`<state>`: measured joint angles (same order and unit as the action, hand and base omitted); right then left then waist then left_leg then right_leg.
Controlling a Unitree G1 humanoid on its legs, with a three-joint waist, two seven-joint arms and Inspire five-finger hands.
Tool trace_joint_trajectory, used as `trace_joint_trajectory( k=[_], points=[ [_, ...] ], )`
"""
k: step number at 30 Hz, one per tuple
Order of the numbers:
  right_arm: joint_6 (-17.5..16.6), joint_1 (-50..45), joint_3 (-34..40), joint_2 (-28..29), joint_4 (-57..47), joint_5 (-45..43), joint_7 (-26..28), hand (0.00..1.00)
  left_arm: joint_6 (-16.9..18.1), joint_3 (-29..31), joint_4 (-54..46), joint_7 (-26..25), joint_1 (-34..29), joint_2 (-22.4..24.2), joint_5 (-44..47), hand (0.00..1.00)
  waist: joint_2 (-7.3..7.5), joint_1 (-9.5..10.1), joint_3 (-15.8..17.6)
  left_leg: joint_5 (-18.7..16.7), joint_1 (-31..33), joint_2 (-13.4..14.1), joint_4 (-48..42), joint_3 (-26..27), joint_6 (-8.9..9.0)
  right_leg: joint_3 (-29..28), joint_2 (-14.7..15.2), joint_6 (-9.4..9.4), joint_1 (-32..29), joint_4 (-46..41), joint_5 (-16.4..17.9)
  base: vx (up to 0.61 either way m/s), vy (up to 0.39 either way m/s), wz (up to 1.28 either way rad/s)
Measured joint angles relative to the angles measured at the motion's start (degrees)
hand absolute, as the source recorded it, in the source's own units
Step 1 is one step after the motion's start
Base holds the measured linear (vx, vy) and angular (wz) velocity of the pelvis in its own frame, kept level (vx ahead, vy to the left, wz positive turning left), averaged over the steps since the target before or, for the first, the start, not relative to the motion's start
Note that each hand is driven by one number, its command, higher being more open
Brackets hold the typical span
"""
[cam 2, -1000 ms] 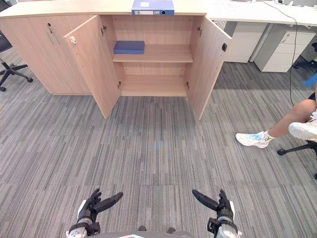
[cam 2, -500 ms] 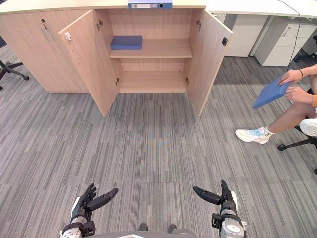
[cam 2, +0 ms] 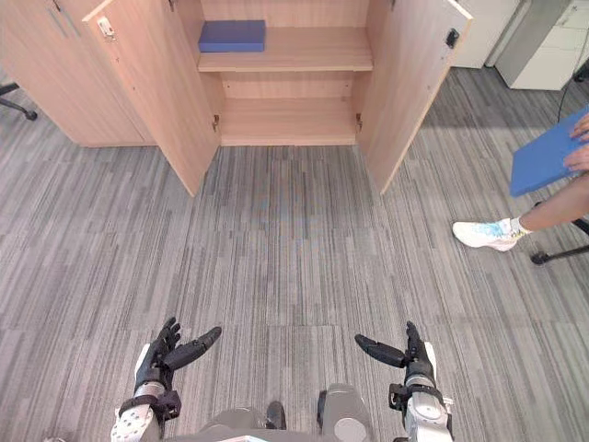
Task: Walk over to the cabinet, pick up the folder, carry it to the office cabinet, place the folder inside the office cabinet, then close the office cabinet door
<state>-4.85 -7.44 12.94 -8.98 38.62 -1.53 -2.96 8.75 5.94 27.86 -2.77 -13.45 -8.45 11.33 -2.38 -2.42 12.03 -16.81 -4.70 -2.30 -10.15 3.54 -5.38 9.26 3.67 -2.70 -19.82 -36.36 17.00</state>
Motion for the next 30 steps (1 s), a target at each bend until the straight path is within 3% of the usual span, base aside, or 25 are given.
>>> trace_joint_trajectory(
  k=[2, 3, 4, 5, 6, 7, 8, 9, 10, 12, 13, 14, 15, 17, 19, 20, 21, 22, 24, 25, 26, 27, 28, 30],
  points=[
    [0.0, 0.8, -0.1, -0.9, -0.1, -0.7, -0.1, 1.00, 0.0, -0.3, 0.1, -0.5, 2.8, 0.2, 0.0, 1.00, -2.05, -0.52, 1.9, -0.1, -3.8, 3.0, 3.4, -1.8, 1.11, 1.7, -3.0, 1.14, -4.2, 8.4, -3.2, 0.55, -0.065, 0.57],
    [0.0, 0.7, -0.4, -1.0, -0.3, -0.8, -0.1, 1.00, 0.1, -0.3, 0.1, -0.7, 4.0, 0.0, 0.0, 1.00, -1.97, -0.59, 2.2, -0.5, -5.3, 3.8, 4.0, -2.2, 3.10, 2.0, -4.1, 1.29, -6.3, 16.1, -8.9, 0.43, -0.063, 0.47],
    [0.0, 0.3, -0.8, -1.1, -0.8, -0.8, -0.2, 1.00, 0.1, -0.4, 0.1, -0.8, 4.0, -0.1, 0.0, 1.00, -1.57, -0.62, 2.2, -1.0, -6.2, 3.8, 4.0, -2.3, 4.10, 1.7, -4.1, 1.69, -6.5, 20.3, -12.4, 0.61, -0.101, 0.53],
    [0.0, -0.6, -1.4, -1.2, -1.3, -0.8, -0.2, 1.00, 0.2, -0.3, 0.3, -1.0, 3.8, -0.1, 0.0, 1.00, -0.46, -1.24, 2.1, -2.7, -9.1, 3.7, 3.9, -2.6, 7.00, 1.3, -3.5, 3.67, -6.2, 23.8, -23.3, 0.67, -0.134, 0.39],
    [0.4, 0.3, -1.5, -1.7, -0.8, -0.8, -0.4, 1.00, 0.1, -0.3, 2.1, -0.9, 4.4, 1.0, 0.0, 1.00, -2.40, -1.62, 2.4, -3.0, -9.8, 5.9, 1.5, -2.8, 8.48, 2.7, -4.5, 5.41, -6.5, 18.9, -23.6, 0.67, -0.142, 0.37],
    [0.5, 0.8, -1.5, -1.3, -1.1, -0.8, -0.6, 1.00, 0.0, -0.4, 2.4, -0.7, 4.7, 0.7, -0.1, 1.00, -2.19, -2.03, 2.5, -1.9, -8.4, 6.2, -1.5, -2.5, 10.51, 2.8, -4.1, 6.33, -6.5, 17.4, -21.3, 0.65, -0.166, 0.25],
    [0.3, 0.9, -1.6, -1.0, -1.6, -0.8, -0.5, 1.00, 0.0, -0.9, 2.8, -0.5, 5.1, 0.8, 0.0, 1.00, -1.77, -2.15, 2.5, 0.7, -6.0, 5.8, -7.7, -1.2, 13.13, 2.9, -3.7, 6.04, -5.7, 16.1, -18.8, 0.63, -0.186, 0.28],
    [0.3, 0.9, -2.1, -1.1, -1.6, -0.8, -0.4, 1.00, -0.1, -0.8, 3.3, -0.2, 5.0, 1.7, 0.0, 1.00, -1.63, -2.13, 2.8, 6.3, -1.9, 6.7, -19.9, 0.2, 13.52, 3.0, -3.8, 6.31, -1.7, 17.2, -16.5, 0.78, -0.234, 0.26],
    [0.3, 0.9, -2.5, -0.7, -1.7, -0.8, -0.5, 1.00, -0.1, -0.7, 3.3, 0.3, 4.6, 2.6, 0.1, 1.00, -1.54, -1.62, 3.6, 9.7, 2.9, 9.8, -35.0, 2.1, 13.28, 3.0, -4.8, 6.68, 4.8, 20.4, -15.5, 0.64, -0.196, 0.16],
    [0.3, 0.8, -3.3, 1.0, -2.8, -1.0, -0.8, 1.00, -0.1, -0.7, 2.0, 0.7, 3.8, 2.7, 0.1, 1.00, -0.53, 0.04, 4.5, 6.5, 9.9, 14.1, -50.8, 5.8, 10.62, 2.3, -6.4, 7.65, 13.8, 25.5, -14.4, 0.58, -0.157, -0.10],
    [0.2, 0.8, -4.0, 1.7, -4.5, -1.5, -0.8, 1.00, -0.1, -0.7, 0.8, 0.8, 3.4, 2.9, 0.2, 1.00, 0.52, 1.31, 5.0, 5.0, 14.5, 15.6, -53.6, 8.4, 8.56, 0.9, -6.6, 7.50, 18.5, 28.4, -13.3, 0.53, -0.119, -0.26],
    [-0.1, 0.9, -4.3, 1.8, -5.1, -1.7, -0.9, 1.00, -0.1, -0.8, 0.6, 0.8, 3.4, 3.0, 0.5, 1.00, 0.72, 1.76, 5.0, 4.2, 17.1, 15.9, -52.8, 9.4, 7.64, 0.4, -6.6, 7.44, 20.3, 30.0, -12.9, 0.49, -0.068, -0.33],
    [-0.5, 1.9, -4.5, 1.8, -5.3, -1.8, -0.7, 1.00, -0.1, -0.8, 0.5, 1.0, 3.4, 3.0, 0.8, 1.00, 0.90, 2.51, 5.1, 2.8, 21.6, 15.9, -47.8, 10.8, 6.54, -0.6, -6.5, 7.40, 23.0, 32.4, -12.5, 0.57, 0.001, -0.43],
    [-0.6, 3.8, -4.3, 1.5, -4.2, -1.8, -0.8, 1.00, -0.1, -0.7, 0.6, 1.2, 3.3, 3.0, 1.0, 1.00, 1.14, 3.51, 5.2, 2.9, 25.7, 13.3, -31.9, 10.8, 6.80, -2.9, -5.7, 5.96, 25.6, 33.7, -11.2, 0.59, 0.068, -0.55],
    [-0.5, 5.3, -2.8, 1.5, -1.3, -2.0, -0.9, 1.00, -0.5, -0.7, 1.7, 1.3, 3.0, 3.2, 1.1, 1.00, 1.08, 4.31, 5.1, 8.8, 25.8, 9.1, -8.6, 7.3, 8.19, -5.3, -4.0, 4.14, 28.7, 34.2, -8.5, 0.48, 0.155, -0.57],
    [-0.4, 5.1, -2.2, 1.5, -0.3, -2.4, -1.0, 1.00, -0.5, -0.7, 2.0, 1.3, 2.9, 3.3, 1.1, 1.00, 1.25, 4.92, 5.0, 15.2, 25.2, 8.0, -5.8, 6.2, 8.07, -6.5, -3.3, 2.96, 30.0, 34.6, -7.1, 0.59, 0.249, -0.65],
    [-0.2, 4.6, -2.2, 1.8, 0.6, -2.8, -0.9, 1.00, -0.5, -0.4, 2.1, 1.1, 2.3, 3.2, 1.1, 1.00, 2.46, 5.25, 4.0, 18.3, 24.9, 6.3, -6.9, 5.9, 5.09, -8.1, -1.7, 1.91, 30.8, 33.7, -5.1, 0.60, 0.250, -0.44],
    [-0.1, 4.4, -2.2, 2.0, 0.9, -2.8, -0.8, 1.00, -0.5, -0.1, 2.2, 0.9, 2.6, 3.2, 1.0, 1.00, 3.26, 4.65, 3.5, 16.5, 25.4, 5.5, -8.8, 6.3, 4.53, -8.1, -0.2, 1.28, 30.2, 32.4, -4.3, 0.64, 0.252, -0.20],
    [0.4, 4.2, -2.0, 2.0, 2.2, -2.8, -0.7, 1.00, -0.6, 0.3, 2.2, 0.6, 2.9, 3.6, 1.0, 1.00, 3.52, 4.25, 3.4, 9.4, 24.2, 5.1, -15.0, 8.4, 2.92, -10.8, 1.6, -1.56, 26.7, 19.5, -2.2, 0.62, 0.251, -0.24],
    [0.4, 4.1, -2.0, 2.2, 2.5, -2.7, -0.7, 1.00, -0.6, 0.2, 2.2, 0.5, 2.7, 3.6, 1.1, 1.00, 3.57, 4.10, 3.4, 7.9, 22.7, 4.8, -15.3, 8.9, 2.73, -11.2, 1.9, -1.90, 25.3, 14.1, -2.2, 0.59, 0.251, -0.43],
    [0.4, 4.2, -2.2, 2.5, 3.1, -2.6, -0.7, 1.00, -0.7, 0.2, 2.2, 0.5, 2.4, 3.4, 1.1, 1.00, 3.78, 3.72, 3.4, 5.4, 18.8, 3.9, -14.6, 9.8, 2.14, -11.7, 3.0, -6.64, 21.0, 0.6, -4.8, 0.56, 0.213, -0.24],
    [0.4, 4.1, -2.5, 2.8, 3.4, -2.6, -0.7, 1.00, -0.7, 0.2, 2.3, 0.4, 2.3, 3.1, 1.1, 1.00, 3.83, 3.06, 3.4, 3.6, 15.4, 3.3, -13.9, 10.1, 1.65, -11.8, 4.0, -9.55, 17.3, -9.6, -6.7, 0.66, 0.196, -0.20],
    [0.6, 3.9, -3.5, 2.9, 3.9, -2.2, -0.6, 1.00, -0.8, 0.1, 2.3, 0.2, 2.2, 2.7, 1.1, 1.00, 3.75, 2.43, 3.5, 1.6, 11.0, 3.0, -13.0, 10.2, 1.29, -10.9, 4.6, -6.88, 13.4, -19.9, -5.0, 0.52, 0.107, -0.11],
    [0.7, 3.4, -6.1, 3.1, 3.9, -1.1, -0.5, 1.00, -0.7, 0.1, 2.3, -0.2, 2.0, 1.9, 1.1, 1.00, 3.60, 1.88, 3.3, 0.5, 4.3, 3.2, -9.0, 10.5, 1.48, -6.6, 5.2, -2.69, 7.9, -23.3, -2.4, 0.51, 0.033, -0.10]
  ],
)
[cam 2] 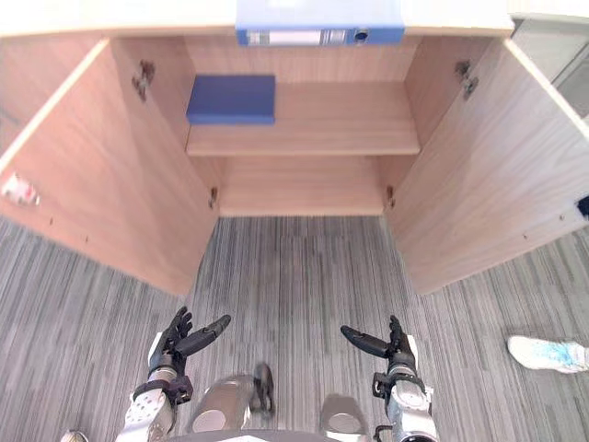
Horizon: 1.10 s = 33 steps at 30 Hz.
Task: Walk over to the cabinet, pick up the folder, carry it to the office cabinet, place the folder inside the office cabinet, then close the office cabinet door
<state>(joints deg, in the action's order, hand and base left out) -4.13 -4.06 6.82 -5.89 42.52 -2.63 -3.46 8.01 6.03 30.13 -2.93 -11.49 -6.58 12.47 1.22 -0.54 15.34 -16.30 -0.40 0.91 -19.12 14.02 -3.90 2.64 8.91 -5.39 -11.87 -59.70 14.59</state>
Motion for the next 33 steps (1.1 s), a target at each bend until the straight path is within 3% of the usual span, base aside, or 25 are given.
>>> trace_joint_trajectory(
  k=[2, 4, 5, 6, 7, 8, 9, 10, 11, 12, 14, 16, 17, 20, 22, 25, 33],
  points=[
    [0.0, 0.4, -1.9, 0.2, -0.2, 0.5, 0.3, 1.00, 0.3, -0.1, 0.2, -0.2, 0.5, -1.1, 0.0, 1.00, -0.18, -0.56, 0.0, 0.0, -5.4, 0.9, 4.5, 0.0, 0.25, 5.0, -0.6, 2.44, -6.5, 7.3, 2.0, 0.59, -0.039, 0.03],
    [0.0, 0.4, -2.2, 0.1, -0.1, 0.6, 0.5, 1.00, 0.3, -0.2, 1.2, -0.2, 1.7, -1.1, 0.0, 1.00, -0.34, -1.04, 0.1, -0.1, -7.9, 2.5, 5.5, -0.3, 0.30, 6.5, -2.8, 3.12, -9.9, 20.8, 1.3, 0.61, -0.127, 0.24],
    [0.1, 0.0, -2.2, 0.1, -0.1, 0.6, 0.6, 1.00, 0.2, -0.1, 1.8, -0.4, 1.7, -1.5, 0.1, 1.00, -0.10, -1.67, -0.2, -0.4, -9.8, 3.2, 6.2, -1.0, 1.68, 6.1, -4.9, 3.15, -10.1, 33.7, -4.4, 0.60, -0.168, 0.43],
    [0.0, -1.5, -2.1, -0.2, -0.3, 0.6, 0.5, 1.00, 0.2, -0.3, 1.9, -0.5, 1.2, -1.7, 0.1, 1.00, 0.82, -2.13, -0.8, -2.0, -11.9, 2.7, 6.0, -2.4, 5.37, 4.2, -5.9, 5.31, -9.1, 42.9, -18.3, 0.63, -0.188, 0.51],
    [0.0, -1.9, -1.9, -0.9, 0.1, 0.6, 0.4, 1.00, 0.2, -0.3, 3.0, -0.4, 1.5, -1.0, 0.0, 1.00, 0.01, -2.26, -0.8, -3.0, -12.8, 3.6, 5.2, -3.4, 6.99, 4.3, -6.1, 6.63, -9.3, 40.5, -19.0, 0.61, -0.170, 0.30],
    [0.8, -0.7, -1.2, -2.0, 1.6, 0.6, 0.4, 1.00, -0.2, -0.3, 4.3, -0.4, 2.5, 0.3, 0.0, 1.00, -1.84, -1.91, -1.3, -2.2, -11.6, 5.6, 1.6, -4.8, 8.97, 5.8, -6.9, 7.91, -9.9, 37.1, -16.3, 0.58, -0.189, 0.20],
    [0.7, -0.9, -0.3, -1.9, 1.4, 0.6, 0.4, 1.00, -0.2, -0.5, 4.2, -0.3, 2.8, 1.0, 0.0, 1.00, -1.91, -2.08, -1.4, -0.3, -10.0, 6.0, -3.2, -5.6, 10.47, 6.2, -6.6, 7.70, -8.7, 36.5, -13.7, 0.64, -0.223, 0.18],
    [0.7, -1.4, 0.0, -2.0, 1.1, 0.6, 0.3, 1.00, -0.2, -0.9, 4.0, -0.3, 2.9, 1.7, 0.0, 1.00, -2.35, -2.17, -1.2, 4.0, -6.9, 7.2, -12.6, -6.1, 10.48, 6.8, -6.8, 8.02, -5.8, 37.2, -11.8, 0.52, -0.211, 0.31],
    [0.8, -1.6, -0.1, -1.9, 0.8, 0.6, 0.2, 1.00, -0.2, -0.9, 3.9, -0.2, 2.9, 2.2, 0.0, 1.00, -2.50, -2.20, -1.2, 5.7, -4.6, 8.5, -18.8, -6.0, 10.64, 7.2, -7.0, 8.30, -3.4, 38.4, -11.2, 0.50, -0.199, 0.34],
    [0.9, -3.2, -0.1, -1.3, -0.3, 0.5, -0.2, 1.00, -0.1, -0.9, 3.2, -0.1, 2.7, 3.0, 0.0, 1.00, -2.96, -1.60, -1.0, 5.0, -0.5, 11.9, -29.8, -5.2, 10.23, 8.2, -8.1, 8.97, 2.0, 41.5, -10.5, 0.37, -0.138, 0.25],
    [0.6, -4.9, -0.1, -0.2, -2.6, 0.1, -0.5, 1.00, -0.1, -1.3, 1.2, 0.0, 1.8, 3.3, 0.0, 1.00, -2.36, -0.33, -1.3, 2.4, 4.2, 14.4, -35.4, -1.9, 9.17, 8.3, -8.7, 9.54, 7.8, 45.9, -10.0, 0.38, -0.115, 0.01],
    [-0.1, -3.9, 0.6, 0.1, -3.3, -0.1, -0.5, 1.00, -0.1, -2.0, -0.3, 0.4, 1.7, 3.2, -0.1, 1.00, -2.31, -0.05, -1.6, 1.2, 7.9, 13.6, -24.9, 0.9, 8.33, 7.8, -8.3, 9.14, 11.5, 49.6, -10.2, 0.37, -0.040, -0.16],
    [-0.2, -3.1, 1.5, 0.1, -2.8, -0.2, -0.5, 1.00, -0.1, -2.2, -1.2, 0.5, 1.5, 3.3, -0.2, 1.00, -2.71, -0.03, -1.8, 2.7, 8.2, 12.2, -14.6, 0.7, 8.05, 7.2, -8.2, 8.55, 12.7, 50.8, -10.3, 0.31, 0.032, -0.23],
    [-0.2, -3.1, 3.4, -0.1, -2.3, -0.2, -0.6, 1.00, -0.1, -2.1, -3.4, 0.3, 1.2, 3.1, -0.2, 1.00, -4.35, 0.47, -2.4, 11.4, 7.6, 10.6, 0.9, 0.1, 7.68, 6.0, -8.9, 6.52, 13.8, 51.3, -9.4, 0.26, 0.096, -0.15],
    [-0.2, -4.3, 4.3, 0.2, -2.2, -0.2, -0.9, 1.00, -0.1, -2.1, -6.8, 0.0, 1.2, 2.8, -0.7, 1.00, -3.20, 0.44, -2.7, 12.4, 5.7, 8.1, 5.3, 0.1, 6.98, 6.0, -6.9, 5.38, 13.8, 51.3, -8.7, 0.26, 0.131, 0.15],
    [-0.2, -5.6, 4.2, 0.2, -2.2, -0.2, -0.9, 1.00, 0.5, -2.1, -13.6, -0.7, -0.5, 2.3, -2.3, 1.00, -2.94, 0.46, -2.9, 14.6, 2.9, 5.0, 11.6, 0.2, 6.34, 6.0, -5.0, 4.64, 14.3, 52.1, -8.3, 0.15, 0.064, 0.15],
    [-1.6, -5.6, 4.2, 0.5, -1.5, 0.0, -0.8, 1.00, 3.3, -4.1, -30.8, -2.2, -6.1, -2.0, -14.3, 1.00, -2.95, 0.52, -3.3, 16.2, -1.3, 4.0, 17.2, -0.8, 6.38, 5.9, -4.9, 4.52, 16.7, 52.8, -8.3, 0.04, 0.009, 0.08]
  ],
)
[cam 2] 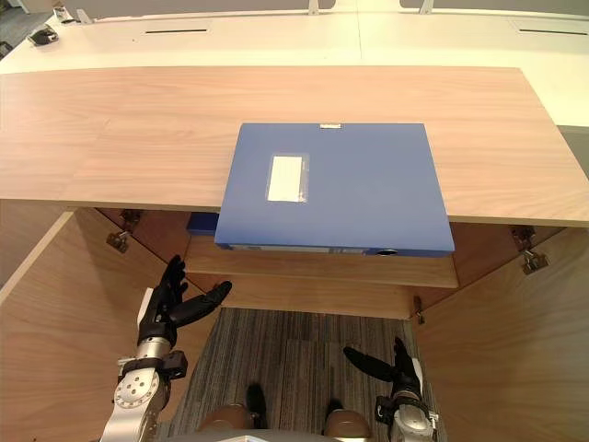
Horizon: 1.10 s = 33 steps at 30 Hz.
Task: Walk over to the cabinet, pick up the folder, carry it to the office cabinet, place the folder inside the office cabinet, then close the office cabinet door
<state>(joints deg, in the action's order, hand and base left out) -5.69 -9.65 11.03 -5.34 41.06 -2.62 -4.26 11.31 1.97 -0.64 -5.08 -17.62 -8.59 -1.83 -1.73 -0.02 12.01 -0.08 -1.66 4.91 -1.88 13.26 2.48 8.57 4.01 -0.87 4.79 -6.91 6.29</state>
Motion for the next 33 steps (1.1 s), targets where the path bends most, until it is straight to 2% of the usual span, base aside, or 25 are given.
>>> trace_joint_trajectory(
  k=[5, 10, 14, 19, 25, 28, 33],
  points=[
    [-0.8, -0.1, -0.3, -0.5, 1.1, 0.5, 0.0, 1.00, 2.3, -5.0, -12.1, -1.5, -2.1, -6.3, -10.2, 1.00, -0.09, -0.03, -1.9, 0.3, -0.6, -0.1, 0.8, 0.0, -0.06, -0.8, -0.1, -0.14, 0.1, 0.2, -0.1, -0.03, -0.005, -0.03],
    [-1.4, -0.4, -2.3, -2.3, 2.7, 1.4, -0.2, 1.00, 2.6, -6.3, -16.2, -2.6, -3.3, -12.1, -21.9, 1.00, -0.11, -0.08, -2.7, 0.3, -0.8, -0.2, 0.4, 0.4, -0.13, -2.4, 0.0, -0.79, 0.7, 1.2, -0.5, -0.07, 0.004, -0.08],
    [-1.6, -2.4, -3.9, -2.5, 3.2, 2.4, -0.3, 1.00, 5.5, -7.5, -22.9, -7.2, -2.0, -15.5, -31.6, 1.00, -0.24, -0.53, -4.7, 0.4, -1.8, -0.2, 0.2, 0.7, -0.22, -3.7, -0.1, -1.05, 2.0, 2.1, -0.7, -0.09, -0.010, -0.06],
    [-1.7, -3.5, -6.2, -2.8, 4.6, 2.8, -0.4, 1.00, 7.4, -9.9, -24.8, -10.7, 3.7, -15.8, -37.6, 1.00, -0.72, -1.33, -6.6, 1.5, -3.4, -0.2, 3.1, 1.4, 0.02, -5.4, -0.7, -1.48, 1.4, 2.4, -0.6, -0.08, -0.018, -0.14],
    [-1.7, -4.1, -6.9, -3.1, 4.6, 2.8, -0.4, 1.00, 7.8, -12.5, -26.3, -10.2, 3.9, -15.9, -37.6, 1.00, -0.80, -2.19, -7.0, 2.8, -3.6, -0.1, 5.0, 3.1, -0.31, -7.4, -1.3, -1.39, 0.0, 3.0, -1.9, 0.01, -0.006, -0.17],
    [-1.7, -4.2, -6.9, -3.1, 4.6, 2.8, -0.2, 1.00, 7.6, -12.6, -26.2, -9.6, 4.3, -15.8, -37.9, 1.00, -0.70, -2.51, -7.1, 2.8, -3.9, -0.1, 5.0, 3.8, -0.27, -8.2, -1.3, -1.44, 0.2, 3.2, -2.2, 0.07, 0.002, -0.17],
    [-1.7, -4.3, -7.0, -2.7, 4.7, 2.7, 0.6, 1.00, 5.2, -16.1, -20.5, -9.5, 10.6, -15.1, -42.7, 1.00, -0.47, -2.62, -7.2, 2.9, -4.4, -0.5, 5.8, 3.7, -0.44, -8.3, -1.2, -1.52, 0.3, 3.2, -2.2, 0.01, -0.003, -0.01]
  ],
)
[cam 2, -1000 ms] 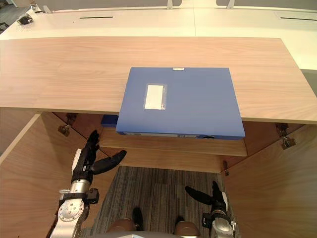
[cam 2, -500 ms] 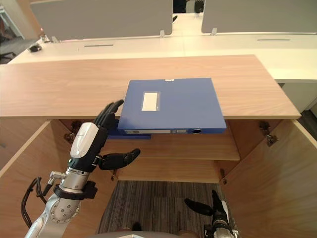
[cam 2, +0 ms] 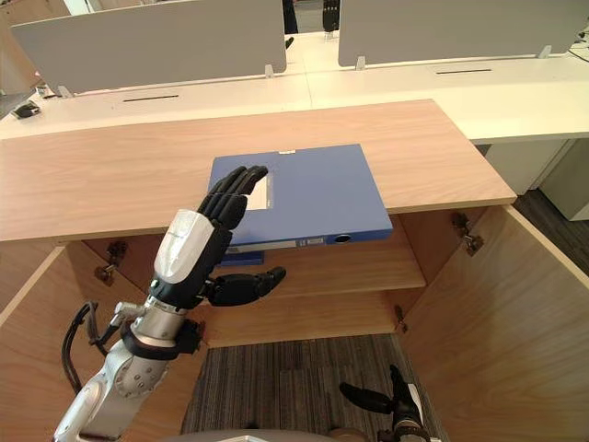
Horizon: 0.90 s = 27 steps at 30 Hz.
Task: Walk over to the cabinet, pick up the folder, carry it to the office cabinet, place the folder inside the office cabinet, then close the office cabinet door
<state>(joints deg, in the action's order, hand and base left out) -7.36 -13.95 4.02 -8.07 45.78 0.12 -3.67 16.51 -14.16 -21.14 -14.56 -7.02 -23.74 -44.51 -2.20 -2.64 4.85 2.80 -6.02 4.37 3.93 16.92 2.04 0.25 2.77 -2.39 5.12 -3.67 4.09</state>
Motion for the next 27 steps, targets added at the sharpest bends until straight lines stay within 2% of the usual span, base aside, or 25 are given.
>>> trace_joint_trajectory(
  k=[1, 2, 5, 9, 14, 19, 23, 27],
  points=[
    [0.0, 0.0, -0.1, 0.0, 0.0, 0.0, 0.0, 1.00, -0.2, -0.4, 1.2, 0.0, 0.6, 0.0, -0.6, 1.00, -0.02, -0.11, 0.0, 0.2, -0.2, -0.1, 0.5, -0.1, -0.13, 0.0, 0.0, 0.00, 0.0, 0.0, 0.0, 0.00, 0.000, 0.00],
    [0.0, 0.0, -0.3, 0.1, 0.0, 0.0, 0.1, 1.00, -1.0, -1.2, 3.6, 0.1, 1.6, 0.0, -2.0, 0.00, -0.01, -0.32, 0.0, 0.6, -0.6, -0.2, 1.1, -0.2, -0.20, 0.1, 0.1, -0.02, 0.0, 0.0, 0.0, 0.00, 0.000, 0.00],
    [0.0, 0.0, -1.3, 0.1, -0.1, -0.1, 0.3, 1.00, -3.0, -1.4, 7.4, 0.6, 2.7, 0.1, -4.1, 0.00, 0.17, -0.96, -0.1, 0.6, -0.5, -0.5, 1.4, -0.2, -0.26, 0.1, 0.3, -0.15, -0.3, 0.0, 0.1, -0.01, 0.001, 0.00],
    [0.1, 0.1, -1.9, 0.0, -0.1, -0.1, 0.7, 1.00, -3.9, -0.9, 7.7, 0.4, 5.9, 0.1, -5.0, 0.00, 0.59, -1.22, -0.2, 0.6, -0.5, -1.0, 1.4, -0.3, -0.28, 0.1, 0.7, -0.51, -0.4, 0.4, 0.1, 0.00, 0.000, 0.00],
    [0.2, 0.7, -2.0, 0.1, -0.3, -0.3, 1.2, 1.00, -3.6, -0.5, 7.2, 0.7, 9.3, 0.0, -6.5, 0.00, 0.66, -1.31, -0.2, 0.5, -0.3, -1.6, 1.5, -0.3, -0.29, -0.4, 1.3, -0.98, -0.4, 1.2, -0.2, 0.01, 0.013, -0.04],
    [0.2, 1.6, -2.0, 0.6, -1.5, -2.9, 1.7, 1.00, -3.6, 0.3, 4.9, 1.6, 8.4, 0.5, -5.2, 0.00, 0.86, -1.44, -0.4, 0.4, 0.2, -1.5, 1.4, 0.6, -0.18, -1.8, 1.3, -1.22, -0.9, 2.1, -1.2, 0.02, 0.009, -0.14],
    [0.2, 1.4, -1.9, 0.9, -6.2, -6.1, 2.3, 1.00, -3.4, 0.2, 1.4, 3.3, 6.9, 1.5, -3.3, 0.00, 1.00, -1.49, -0.5, 0.4, 0.6, -1.5, 1.3, 1.0, -0.17, -2.6, 1.2, -1.31, -1.5, 2.4, -1.7, 0.00, -0.002, -0.11],
    [-0.4, -0.9, -1.5, 2.2, -20.2, -12.1, 3.3, 1.00, -1.3, -1.0, -4.7, 6.5, 3.1, 3.3, 4.6, 0.00, 1.06, -1.60, -0.4, 0.4, 0.6, -1.5, 1.2, 1.3, -0.27, -3.2, 1.1, -1.54, -1.8, 2.4, -2.3, -0.03, -0.003, -0.06]
  ],
)
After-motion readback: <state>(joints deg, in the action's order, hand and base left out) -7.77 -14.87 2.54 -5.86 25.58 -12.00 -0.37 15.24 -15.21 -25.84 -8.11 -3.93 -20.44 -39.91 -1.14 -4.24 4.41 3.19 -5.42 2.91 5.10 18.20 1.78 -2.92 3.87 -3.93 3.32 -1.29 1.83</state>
